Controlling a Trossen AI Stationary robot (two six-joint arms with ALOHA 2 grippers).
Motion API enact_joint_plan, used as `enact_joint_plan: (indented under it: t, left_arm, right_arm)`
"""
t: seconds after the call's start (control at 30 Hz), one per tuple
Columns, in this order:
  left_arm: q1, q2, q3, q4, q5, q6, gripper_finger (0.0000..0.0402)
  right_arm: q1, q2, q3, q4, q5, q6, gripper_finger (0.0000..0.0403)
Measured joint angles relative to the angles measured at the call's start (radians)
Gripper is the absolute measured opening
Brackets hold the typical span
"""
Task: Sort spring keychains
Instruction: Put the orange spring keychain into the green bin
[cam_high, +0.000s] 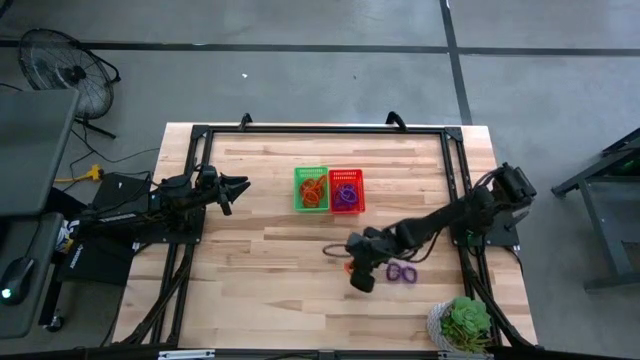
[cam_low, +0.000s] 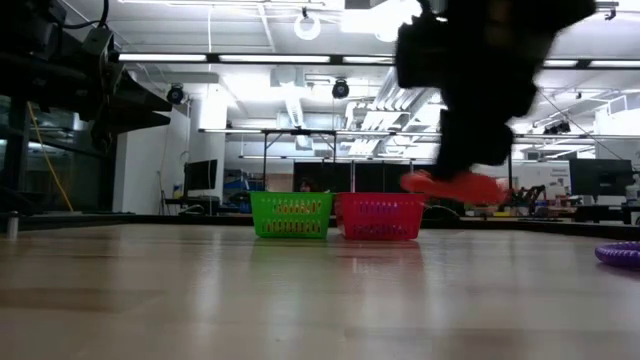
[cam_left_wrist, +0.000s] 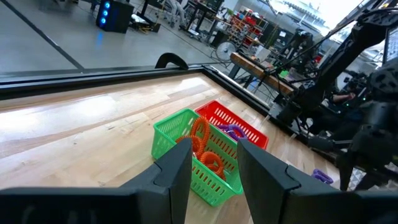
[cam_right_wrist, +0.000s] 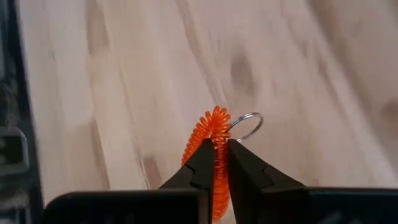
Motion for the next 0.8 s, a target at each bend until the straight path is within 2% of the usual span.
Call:
enact_joint_plan:
  t: [0.43, 0.63, 0.8]
  left_arm:
    - [0.000, 0.000, 0.000, 0.000, 0.000, 0.000, 0.0126]
    - [0.000, 0.000, 0.000, 0.000, 0.000, 0.000, 0.0126]
    - [0.000, 0.000, 0.000, 0.000, 0.000, 0.000, 0.0126]
  right_arm:
    - [-0.230, -0.004, 0.241, 0.020, 0.132, -0.305, 0.0029]
    - [-0.343, -0.004, 0.286, 0.026, 0.174, -0.392, 0.0026]
    - [-0.419, 0.012, 0.287, 0.137, 0.165, -0.434, 0.0030]
